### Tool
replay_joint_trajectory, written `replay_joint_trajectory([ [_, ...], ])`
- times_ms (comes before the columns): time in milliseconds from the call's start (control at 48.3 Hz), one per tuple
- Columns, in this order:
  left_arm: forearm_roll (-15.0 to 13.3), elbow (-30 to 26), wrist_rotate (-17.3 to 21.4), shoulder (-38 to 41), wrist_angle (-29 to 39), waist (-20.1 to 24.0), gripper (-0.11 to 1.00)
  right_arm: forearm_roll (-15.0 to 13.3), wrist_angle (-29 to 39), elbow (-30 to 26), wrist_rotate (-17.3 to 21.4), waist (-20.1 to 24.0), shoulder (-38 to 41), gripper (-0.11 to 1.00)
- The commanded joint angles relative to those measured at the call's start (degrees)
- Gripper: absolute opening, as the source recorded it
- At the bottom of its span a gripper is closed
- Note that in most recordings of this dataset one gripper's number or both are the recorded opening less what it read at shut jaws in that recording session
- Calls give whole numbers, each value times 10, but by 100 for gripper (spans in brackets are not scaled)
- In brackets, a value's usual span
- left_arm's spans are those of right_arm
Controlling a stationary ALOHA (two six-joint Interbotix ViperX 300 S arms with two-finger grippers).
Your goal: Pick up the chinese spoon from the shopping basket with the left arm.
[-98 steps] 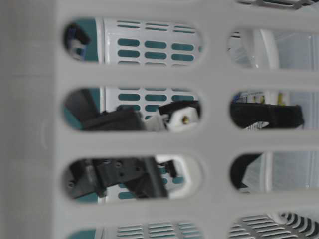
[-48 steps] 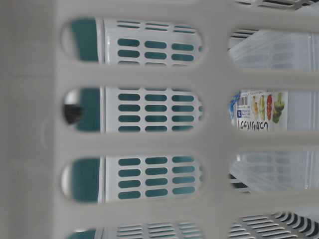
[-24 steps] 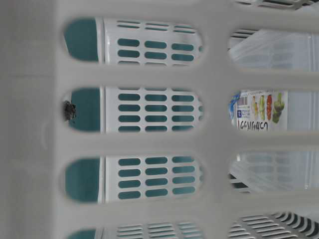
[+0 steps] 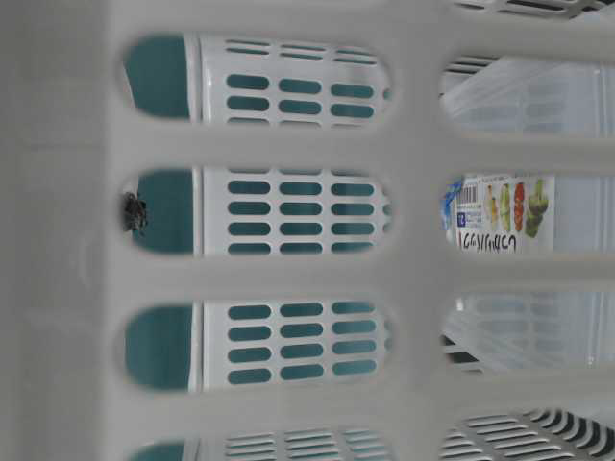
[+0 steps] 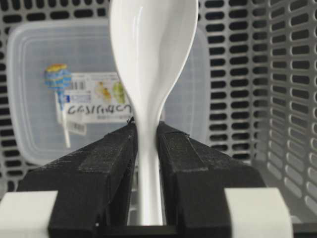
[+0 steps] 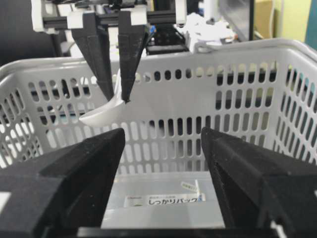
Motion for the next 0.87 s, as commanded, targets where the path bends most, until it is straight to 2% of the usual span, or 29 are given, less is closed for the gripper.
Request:
replay_joint_trajectory([
  [0, 2, -9, 0, -8, -3, 1, 13, 2, -4, -11, 1, 0, 4, 61],
  [849, 2, -9, -1, -4, -6, 1, 13, 2, -4, -11, 1, 0, 4, 61],
])
